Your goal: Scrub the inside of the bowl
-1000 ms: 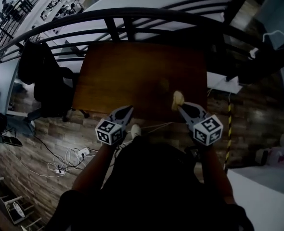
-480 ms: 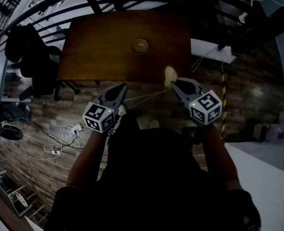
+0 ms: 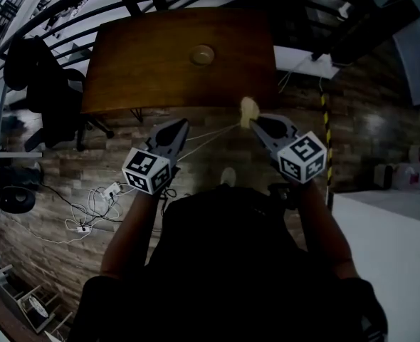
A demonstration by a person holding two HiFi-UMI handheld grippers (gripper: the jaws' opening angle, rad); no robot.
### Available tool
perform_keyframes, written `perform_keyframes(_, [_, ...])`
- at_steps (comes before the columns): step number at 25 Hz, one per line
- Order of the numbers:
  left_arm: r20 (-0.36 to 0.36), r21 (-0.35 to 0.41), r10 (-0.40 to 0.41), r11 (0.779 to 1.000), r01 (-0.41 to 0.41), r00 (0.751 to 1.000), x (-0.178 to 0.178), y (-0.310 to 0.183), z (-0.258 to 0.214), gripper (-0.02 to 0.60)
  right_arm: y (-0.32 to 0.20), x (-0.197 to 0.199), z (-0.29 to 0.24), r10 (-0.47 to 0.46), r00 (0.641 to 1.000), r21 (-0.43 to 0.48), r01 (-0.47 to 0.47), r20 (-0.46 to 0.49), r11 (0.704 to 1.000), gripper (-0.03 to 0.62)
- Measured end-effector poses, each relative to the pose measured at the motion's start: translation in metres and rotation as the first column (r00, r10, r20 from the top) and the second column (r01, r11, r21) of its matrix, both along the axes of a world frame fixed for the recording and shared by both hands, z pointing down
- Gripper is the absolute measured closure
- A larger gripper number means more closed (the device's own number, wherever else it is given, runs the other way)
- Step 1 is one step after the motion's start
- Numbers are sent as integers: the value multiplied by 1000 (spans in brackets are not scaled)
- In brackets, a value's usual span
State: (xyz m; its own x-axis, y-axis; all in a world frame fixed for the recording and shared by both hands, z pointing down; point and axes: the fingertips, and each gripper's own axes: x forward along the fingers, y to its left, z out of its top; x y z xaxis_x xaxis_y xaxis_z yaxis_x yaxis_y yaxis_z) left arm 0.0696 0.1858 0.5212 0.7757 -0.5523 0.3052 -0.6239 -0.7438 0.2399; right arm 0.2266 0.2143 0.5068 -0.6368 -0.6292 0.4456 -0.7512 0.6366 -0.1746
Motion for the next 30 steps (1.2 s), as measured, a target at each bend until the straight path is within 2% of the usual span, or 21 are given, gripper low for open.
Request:
perform_keyframes(6, [1,15,42,999,-42,999,-63,57,-5,584,56,-70,-3,22,1000,5,-22,-9,1000,557])
perform_keyframes(12, [-1,35,76,997,-76,997,-136,117,-10,584,121,-155,-3,35,999,13,-36,29,999,559])
perform_keyframes(18, [-11,33,88,996,-87,996,-187,171,-13,584,178,-218,-6,28,998,23,-29,56,999,559])
perform_keyframes(24, [-15,41,93,995,-92,996,-212,211,-14,584,218,-252,-6,21,997,37,-24,70,999,559])
perform_keyframes(30, [-32,59,81,995,-79,996,-218,225,-28,584,233,-265,-18,0,998,50,-3,62,999,559])
